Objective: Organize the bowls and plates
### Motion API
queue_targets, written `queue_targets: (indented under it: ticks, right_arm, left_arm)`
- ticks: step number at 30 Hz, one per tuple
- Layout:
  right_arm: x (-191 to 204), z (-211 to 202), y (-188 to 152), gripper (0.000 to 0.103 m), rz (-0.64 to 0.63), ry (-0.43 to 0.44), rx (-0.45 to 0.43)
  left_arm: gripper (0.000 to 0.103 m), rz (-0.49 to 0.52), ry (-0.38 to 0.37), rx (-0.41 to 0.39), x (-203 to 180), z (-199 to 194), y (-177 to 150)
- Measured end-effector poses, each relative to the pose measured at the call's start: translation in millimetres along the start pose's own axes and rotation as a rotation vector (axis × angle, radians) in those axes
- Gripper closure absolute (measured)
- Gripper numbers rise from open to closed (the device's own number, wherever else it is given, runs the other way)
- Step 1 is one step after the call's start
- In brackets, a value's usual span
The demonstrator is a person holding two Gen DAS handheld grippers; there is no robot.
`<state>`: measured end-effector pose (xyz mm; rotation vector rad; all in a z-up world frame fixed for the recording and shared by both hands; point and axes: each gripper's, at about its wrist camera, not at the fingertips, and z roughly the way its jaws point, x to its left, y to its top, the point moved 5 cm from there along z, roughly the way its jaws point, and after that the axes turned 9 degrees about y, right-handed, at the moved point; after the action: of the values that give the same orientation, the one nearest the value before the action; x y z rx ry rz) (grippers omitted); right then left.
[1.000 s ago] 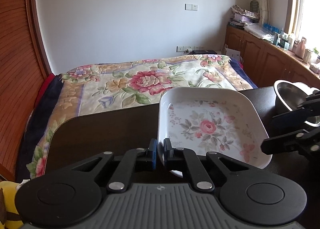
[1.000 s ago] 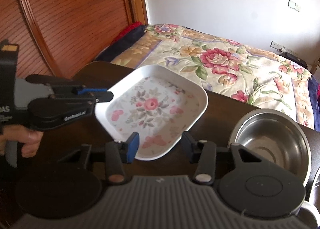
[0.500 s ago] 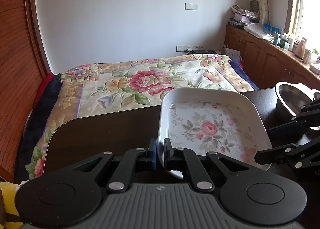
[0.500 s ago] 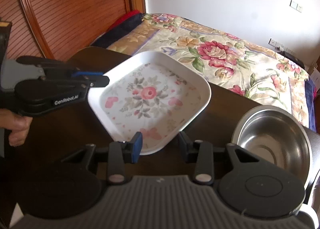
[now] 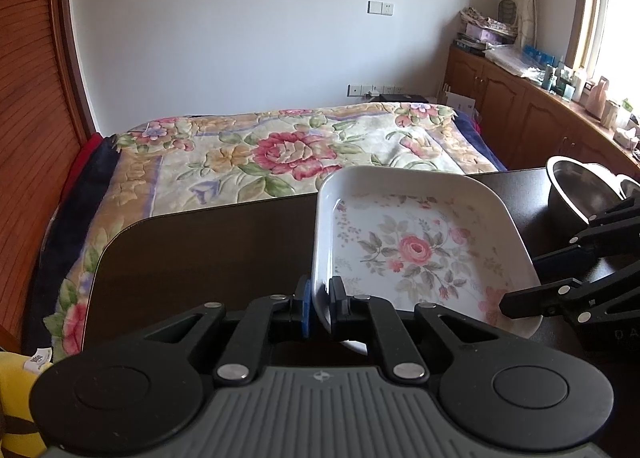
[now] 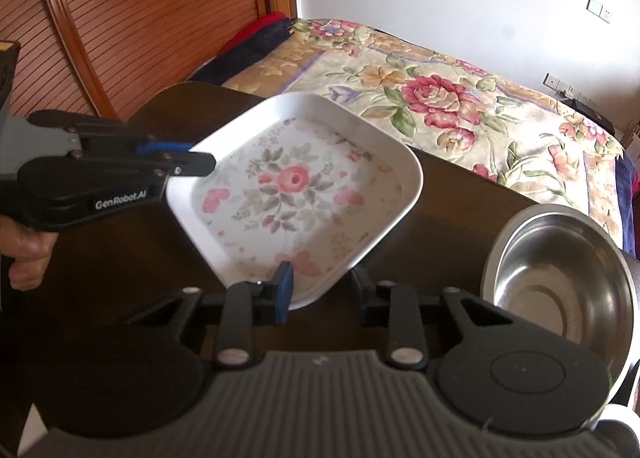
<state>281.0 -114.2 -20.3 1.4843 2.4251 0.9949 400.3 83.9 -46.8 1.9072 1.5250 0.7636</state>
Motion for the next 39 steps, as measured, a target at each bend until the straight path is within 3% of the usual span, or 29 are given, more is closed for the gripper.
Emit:
queue_targets:
  ticks: [10, 23, 39]
  right_arm:
    - [-13.3, -12.3, -8.1, 0.082, 0.014, 0.051, -0.079]
    - [-12.2, -42.2, -16.4, 0.085, 0.017, 0.075, -0.171]
    - [18.1, -87.5, -63.5, 0.086, 0.003, 0.102, -0.237]
  left_arm:
    - [0.065, -0.028, -0.027, -0.016, 5.4, -22.3, -11.9]
    - [0.064, -0.047, -0.024, -0.088, -5.7, -76.4, -16.9]
    - [0.063, -0.045, -0.016, -0.143, -29.2, -148.5, -56.5]
